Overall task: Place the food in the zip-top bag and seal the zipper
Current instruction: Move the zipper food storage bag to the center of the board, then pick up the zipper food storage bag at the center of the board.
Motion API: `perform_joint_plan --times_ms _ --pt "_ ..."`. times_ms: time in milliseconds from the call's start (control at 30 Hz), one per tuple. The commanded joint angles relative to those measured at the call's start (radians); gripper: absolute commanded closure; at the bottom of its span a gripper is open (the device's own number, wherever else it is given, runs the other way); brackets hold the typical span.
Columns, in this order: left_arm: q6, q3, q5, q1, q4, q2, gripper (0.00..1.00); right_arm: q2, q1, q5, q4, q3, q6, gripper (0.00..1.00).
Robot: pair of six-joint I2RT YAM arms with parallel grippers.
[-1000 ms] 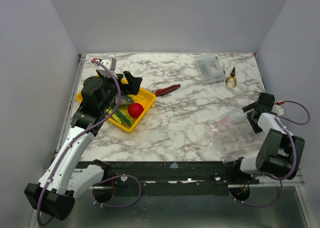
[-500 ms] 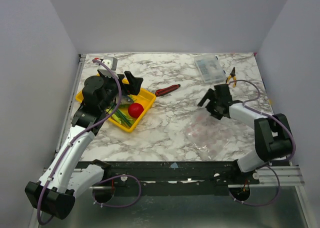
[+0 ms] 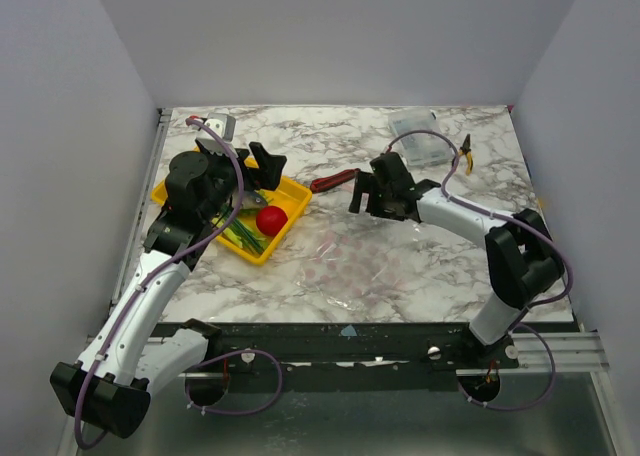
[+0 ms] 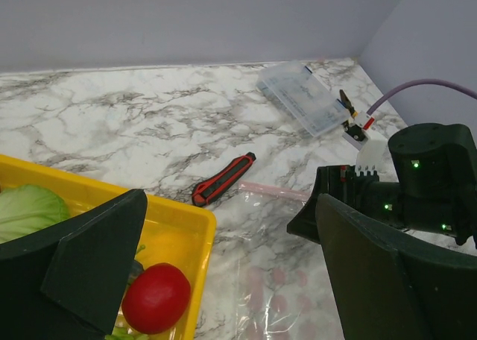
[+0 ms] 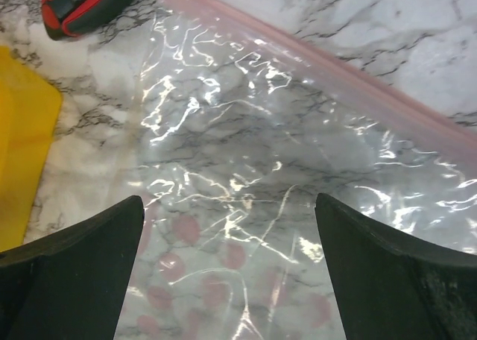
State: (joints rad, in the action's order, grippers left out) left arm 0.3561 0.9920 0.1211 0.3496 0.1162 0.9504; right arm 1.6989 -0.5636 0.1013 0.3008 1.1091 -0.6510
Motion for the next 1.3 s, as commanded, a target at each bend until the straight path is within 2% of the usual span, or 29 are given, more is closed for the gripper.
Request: perform_joint_plan --times_ms 0,267,333,433,500,633,867,1000,1133,1267 --pt "0.0 0.011 0.026 0.007 0.014 0.002 0.01 -0.024 0.074 0.049 0.057 0.037 0.18 0.0" --pt "0.0 0.006 0.058 0.008 0.009 0.013 0.01 0.121 0.286 -0.277 0.029 0.165 0.413 0.0" --pt "0.001 0.011 0.068 0.008 0.015 0.02 0.01 0.176 0.336 -0.428 0.026 0.191 0.452 0.01" --pt "0.004 0.016 0.082 0.008 0.017 0.032 0.01 0.242 0.397 -0.727 0.026 0.22 0.5 0.08" --pt "0.007 0.019 0.093 0.008 0.02 0.041 0.02 0.282 0.412 -0.838 0.028 0.238 0.517 0.12" --pt "0.014 0.026 0.115 0.008 0.023 0.053 0.02 0.348 0.424 -0.959 0.039 0.256 0.544 0.17" --pt "0.021 0.027 0.122 0.008 0.027 0.065 0.02 0.424 0.426 -1.061 0.027 0.251 0.539 0.38" --pt "0.024 0.027 0.127 0.007 0.027 0.072 0.02 0.453 0.426 -1.132 0.011 0.257 0.517 0.62" --pt "0.026 0.032 0.132 0.007 0.031 0.08 0.02 0.443 0.426 -1.163 -0.038 0.232 0.467 0.63" --pt "0.034 0.036 0.143 0.008 0.036 0.089 0.02 0.398 0.425 -1.214 -0.11 0.174 0.408 0.72"
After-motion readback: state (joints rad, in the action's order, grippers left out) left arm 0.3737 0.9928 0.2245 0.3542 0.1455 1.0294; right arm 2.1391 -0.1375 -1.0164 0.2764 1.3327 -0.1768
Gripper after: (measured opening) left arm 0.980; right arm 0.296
